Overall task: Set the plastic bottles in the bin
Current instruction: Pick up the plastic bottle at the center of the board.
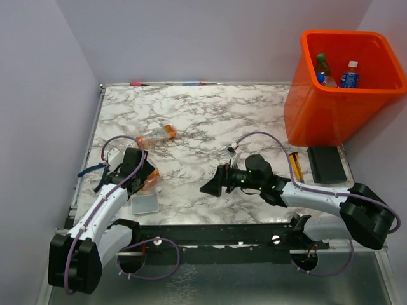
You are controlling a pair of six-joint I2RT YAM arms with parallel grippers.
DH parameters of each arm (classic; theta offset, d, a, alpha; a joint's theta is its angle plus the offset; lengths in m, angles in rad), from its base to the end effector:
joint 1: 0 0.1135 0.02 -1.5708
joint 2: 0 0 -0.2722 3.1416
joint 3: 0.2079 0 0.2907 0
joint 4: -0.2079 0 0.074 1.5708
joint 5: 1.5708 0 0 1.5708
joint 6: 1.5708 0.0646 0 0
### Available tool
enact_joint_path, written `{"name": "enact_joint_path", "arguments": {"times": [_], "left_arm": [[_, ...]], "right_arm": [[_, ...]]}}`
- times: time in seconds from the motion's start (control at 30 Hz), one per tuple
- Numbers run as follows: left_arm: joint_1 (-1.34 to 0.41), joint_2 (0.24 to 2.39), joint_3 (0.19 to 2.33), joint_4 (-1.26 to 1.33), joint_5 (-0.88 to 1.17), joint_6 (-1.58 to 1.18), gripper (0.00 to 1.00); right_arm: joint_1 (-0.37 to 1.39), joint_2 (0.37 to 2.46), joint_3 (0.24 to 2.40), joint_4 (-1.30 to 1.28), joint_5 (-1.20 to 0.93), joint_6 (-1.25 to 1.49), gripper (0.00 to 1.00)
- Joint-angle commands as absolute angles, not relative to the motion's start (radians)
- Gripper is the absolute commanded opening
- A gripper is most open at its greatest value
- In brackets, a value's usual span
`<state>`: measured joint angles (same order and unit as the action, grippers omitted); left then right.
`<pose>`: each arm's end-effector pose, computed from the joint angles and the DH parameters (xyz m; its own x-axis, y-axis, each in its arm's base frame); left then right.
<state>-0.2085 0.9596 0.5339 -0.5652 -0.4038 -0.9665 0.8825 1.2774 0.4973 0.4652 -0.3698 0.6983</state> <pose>0.2212 -0.0209 0.1620 -0.4483 -0.6786 -0.5818 -0.6850 0.6790 -0.2641 0.1810 0.2568 0.1751 -0.7540 0.0269 -0.6563 -0.5923 0.4042 0.6970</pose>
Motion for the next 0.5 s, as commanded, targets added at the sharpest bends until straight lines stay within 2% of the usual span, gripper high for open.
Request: {"name": "enact_joint_path", "arguments": {"times": [0.0,0.23,0.47], "left_arm": [[-0.203,0.894,0.464,-0.463,-0.265,-0.974,0.90],[-0.208,0.841,0.397,-0.394,-0.193,-0.974,0.82],[-0.242,0.823,0.371,-0.356,-0.171,-1.008,0.74]], "right_arm": [[0.888,1.257,0.510,0.404,-0.304,0.668,0.95],[0.892,1.416,0.582,0.478,-0.324,0.687,0.95],[0.978,1.730,0.841,0.485,-0.320,0.714,0.96]]}}
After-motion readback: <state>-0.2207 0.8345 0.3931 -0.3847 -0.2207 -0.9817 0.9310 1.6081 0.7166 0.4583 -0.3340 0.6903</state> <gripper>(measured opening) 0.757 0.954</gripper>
